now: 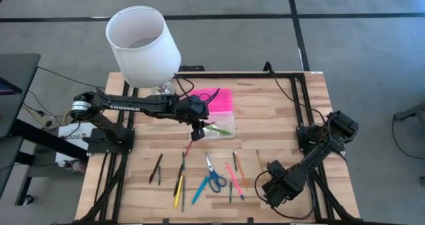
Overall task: Pick & place school supplies into a supply box
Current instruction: Put the pink pen into the supply box
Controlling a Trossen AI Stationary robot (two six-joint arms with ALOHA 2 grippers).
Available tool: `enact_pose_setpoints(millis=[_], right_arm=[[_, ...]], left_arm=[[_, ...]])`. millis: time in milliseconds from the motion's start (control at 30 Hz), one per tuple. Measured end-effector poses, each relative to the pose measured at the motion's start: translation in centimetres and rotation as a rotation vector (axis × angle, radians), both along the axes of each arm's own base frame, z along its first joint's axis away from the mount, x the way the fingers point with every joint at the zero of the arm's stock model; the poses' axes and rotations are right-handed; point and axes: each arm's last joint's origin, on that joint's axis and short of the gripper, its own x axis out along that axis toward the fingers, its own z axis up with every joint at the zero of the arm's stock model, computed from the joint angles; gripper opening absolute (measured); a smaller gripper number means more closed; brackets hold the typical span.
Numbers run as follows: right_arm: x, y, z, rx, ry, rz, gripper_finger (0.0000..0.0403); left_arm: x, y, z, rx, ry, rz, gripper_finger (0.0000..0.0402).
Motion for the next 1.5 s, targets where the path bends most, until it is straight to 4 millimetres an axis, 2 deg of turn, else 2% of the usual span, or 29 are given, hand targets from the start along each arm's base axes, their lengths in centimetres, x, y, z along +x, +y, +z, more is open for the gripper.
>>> enact_pose_setpoints(millis=[200,867,1500], right_arm=[[-0.4,-0.4,-1.3,0.048,-0.017,-0.006,0.0155],[0.3,-0.6,-1.6,0.09,-0.029,0.031,0.0058],[0.4,-0.4,-1.6,0.118,-0.022,0.027,0.0037]], left_arm=[[0.0,0.0,0.0,0.001,0.0,-0.001,0.0121],[0.0,-0.2,0.0,0.001,0.0,-0.007,0.0121],[0.1,-1.1,0.0,0.003,0.001,-0.048,0.0121]])
